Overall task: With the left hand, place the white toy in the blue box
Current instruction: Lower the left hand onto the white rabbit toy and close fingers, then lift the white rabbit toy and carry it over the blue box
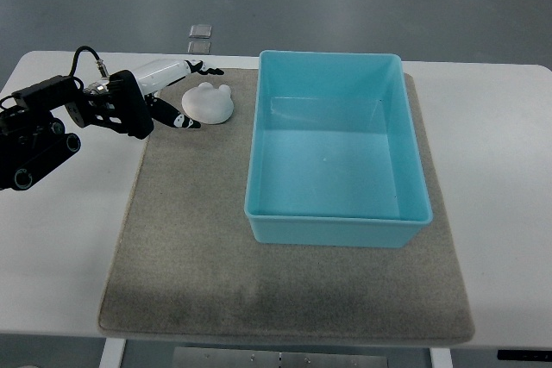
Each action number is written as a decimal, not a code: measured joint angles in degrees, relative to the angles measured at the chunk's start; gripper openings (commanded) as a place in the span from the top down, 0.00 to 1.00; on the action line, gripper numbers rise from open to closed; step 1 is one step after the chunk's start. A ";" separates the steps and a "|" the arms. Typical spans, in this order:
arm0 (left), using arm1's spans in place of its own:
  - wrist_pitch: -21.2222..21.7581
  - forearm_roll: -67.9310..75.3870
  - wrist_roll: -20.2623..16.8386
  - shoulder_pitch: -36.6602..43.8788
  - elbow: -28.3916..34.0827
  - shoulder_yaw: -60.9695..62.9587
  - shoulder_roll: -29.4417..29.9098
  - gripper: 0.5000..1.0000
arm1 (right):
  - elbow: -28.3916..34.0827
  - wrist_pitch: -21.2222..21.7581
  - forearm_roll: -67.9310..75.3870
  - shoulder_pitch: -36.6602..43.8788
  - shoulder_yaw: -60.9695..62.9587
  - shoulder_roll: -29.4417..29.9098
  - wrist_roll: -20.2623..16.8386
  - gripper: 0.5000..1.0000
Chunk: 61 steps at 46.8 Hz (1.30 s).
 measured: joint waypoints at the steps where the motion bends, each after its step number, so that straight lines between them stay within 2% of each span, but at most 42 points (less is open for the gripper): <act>1: 0.65 0.34 0.00 -0.01 0.28 0.10 -0.21 0.29 | 0.00 0.00 0.00 0.00 0.00 0.00 0.00 0.13; 9: 3.08 2.22 0.31 -0.04 2.75 0.32 -2.18 0.36 | 0.00 0.00 0.00 0.00 0.00 0.00 0.00 0.13; 27: 4.14 2.40 0.35 -0.49 3.07 2.89 -2.64 0.48 | 0.00 0.00 0.01 0.01 0.00 0.00 0.00 0.13; 32: 4.17 2.40 0.34 -0.79 3.06 3.13 -2.59 0.54 | 0.00 0.00 0.02 0.01 0.00 0.00 0.00 0.13; 39: 4.17 2.40 0.27 -1.10 3.07 3.95 -2.60 0.71 | 0.00 0.00 0.03 0.01 0.00 0.00 0.00 0.13; 45: 4.17 2.40 0.19 -1.38 3.03 4.02 -2.56 1.00 | 0.00 0.00 0.03 0.01 0.00 0.00 0.00 0.13; 61: 4.20 1.35 0.25 -1.84 2.94 2.99 -2.29 1.00 | 0.00 0.00 0.02 0.01 0.00 0.00 0.00 0.13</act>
